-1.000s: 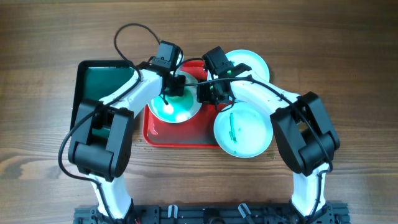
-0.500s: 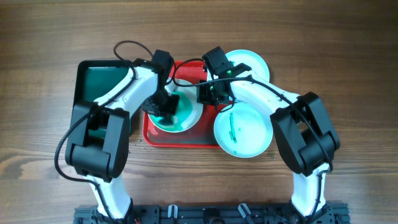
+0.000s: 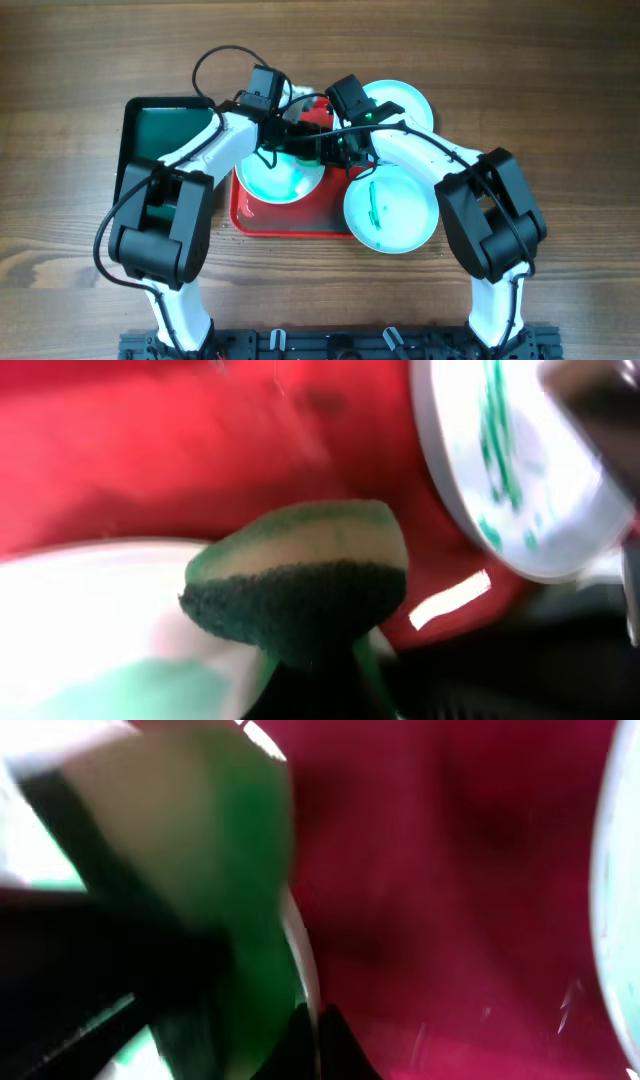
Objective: Clean dirty plates on tray and stack at the side
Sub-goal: 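Scrub the large plate with the sponge while right gripper holds its rim, then lift the large plate with the right gripper, left arm raises sponge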
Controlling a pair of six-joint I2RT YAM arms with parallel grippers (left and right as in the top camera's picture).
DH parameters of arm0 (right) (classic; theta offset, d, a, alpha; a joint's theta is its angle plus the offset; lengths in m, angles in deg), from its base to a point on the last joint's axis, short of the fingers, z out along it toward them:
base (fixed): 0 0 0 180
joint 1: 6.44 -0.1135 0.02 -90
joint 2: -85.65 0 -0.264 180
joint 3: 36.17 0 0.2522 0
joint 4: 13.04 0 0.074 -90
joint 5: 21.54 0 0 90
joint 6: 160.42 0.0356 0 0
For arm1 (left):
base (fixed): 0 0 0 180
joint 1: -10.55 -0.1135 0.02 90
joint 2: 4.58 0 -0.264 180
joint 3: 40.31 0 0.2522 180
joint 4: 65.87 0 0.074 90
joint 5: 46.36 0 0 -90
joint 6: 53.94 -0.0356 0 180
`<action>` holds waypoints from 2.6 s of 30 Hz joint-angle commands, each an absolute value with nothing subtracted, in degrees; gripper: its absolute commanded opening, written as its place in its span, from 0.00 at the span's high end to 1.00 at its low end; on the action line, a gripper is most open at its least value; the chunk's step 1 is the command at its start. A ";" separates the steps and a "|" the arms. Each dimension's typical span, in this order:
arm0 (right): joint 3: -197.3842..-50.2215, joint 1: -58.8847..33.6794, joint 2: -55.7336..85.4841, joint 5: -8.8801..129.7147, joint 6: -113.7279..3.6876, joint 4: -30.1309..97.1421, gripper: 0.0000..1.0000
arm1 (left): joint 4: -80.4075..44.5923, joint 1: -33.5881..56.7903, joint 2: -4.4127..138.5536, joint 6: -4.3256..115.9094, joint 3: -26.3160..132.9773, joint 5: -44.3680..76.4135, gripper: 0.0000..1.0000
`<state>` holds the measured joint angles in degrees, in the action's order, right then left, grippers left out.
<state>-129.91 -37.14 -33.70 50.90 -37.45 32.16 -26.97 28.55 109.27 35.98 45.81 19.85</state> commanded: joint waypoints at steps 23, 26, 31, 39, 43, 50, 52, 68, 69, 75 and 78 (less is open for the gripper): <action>-130.04 -37.14 -32.11 50.75 -36.88 32.03 0.96 | -5.61 28.81 110.29 29.03 45.79 10.03 0.96; -130.04 -37.12 -32.11 50.77 -37.01 32.01 0.96 | -15.89 28.75 110.38 30.06 45.77 12.31 0.96; -130.04 -37.12 -32.11 50.79 -37.03 32.01 0.96 | -24.37 28.64 110.51 42.86 45.77 35.69 0.96; -130.06 -37.12 -32.11 51.73 -36.77 32.03 0.96 | -14.90 28.64 109.00 49.92 50.16 64.09 0.96; -130.17 -37.12 -32.08 52.30 -35.33 32.58 0.96 | -1.42 28.20 107.01 53.51 59.82 59.08 0.96; -133.28 -37.42 -26.75 59.40 -39.02 39.24 0.96 | 15.22 23.28 102.23 53.49 72.04 49.57 0.96; -133.34 -38.01 -23.65 64.17 -39.24 41.60 0.96 | 16.55 21.12 100.50 53.46 72.04 49.44 0.96; -133.32 -57.81 -13.77 124.93 -40.29 48.01 0.96 | 16.57 12.68 99.78 53.07 71.93 49.42 0.96; -133.32 -59.34 -13.77 128.53 -40.33 47.70 0.96 | 16.59 12.66 99.78 53.07 71.93 49.42 0.96; -133.32 -65.51 -13.77 143.70 -42.34 47.16 0.96 | 16.97 12.66 99.78 53.07 71.93 49.42 0.96; -133.32 -67.41 -13.77 149.95 -46.80 45.19 0.96 | 16.99 12.66 99.78 53.07 71.93 49.42 0.96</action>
<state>-132.49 -65.97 -14.51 138.35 -42.56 46.52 16.97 12.95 100.46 52.72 71.12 50.05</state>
